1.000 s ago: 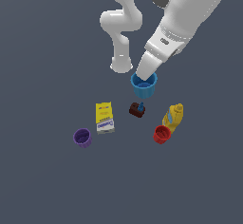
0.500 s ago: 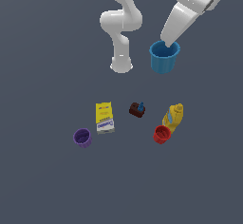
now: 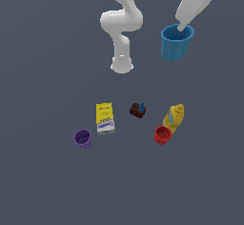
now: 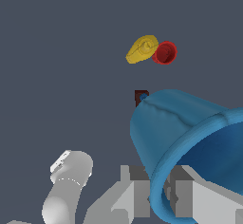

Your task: Pick up a designated object from a clutter of objects.

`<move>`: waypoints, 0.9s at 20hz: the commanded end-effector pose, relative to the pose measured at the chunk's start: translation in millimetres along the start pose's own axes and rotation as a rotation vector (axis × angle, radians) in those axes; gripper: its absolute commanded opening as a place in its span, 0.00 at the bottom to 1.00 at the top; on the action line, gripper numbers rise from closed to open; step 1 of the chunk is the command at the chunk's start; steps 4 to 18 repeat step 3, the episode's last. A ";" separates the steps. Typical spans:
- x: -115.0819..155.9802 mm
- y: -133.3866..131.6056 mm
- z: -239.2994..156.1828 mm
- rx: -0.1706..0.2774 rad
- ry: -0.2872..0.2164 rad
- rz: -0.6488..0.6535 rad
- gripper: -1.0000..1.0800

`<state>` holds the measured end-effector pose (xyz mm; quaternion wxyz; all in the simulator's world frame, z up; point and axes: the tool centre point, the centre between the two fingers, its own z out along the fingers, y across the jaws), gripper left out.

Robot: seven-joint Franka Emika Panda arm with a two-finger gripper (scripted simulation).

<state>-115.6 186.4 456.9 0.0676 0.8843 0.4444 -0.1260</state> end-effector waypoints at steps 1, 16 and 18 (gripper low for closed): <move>0.2 -2.1 -4.7 -0.001 0.001 0.001 0.00; 0.3 -2.2 -5.3 -0.001 0.001 0.002 0.00; 0.3 -2.2 -5.3 -0.001 0.001 0.002 0.00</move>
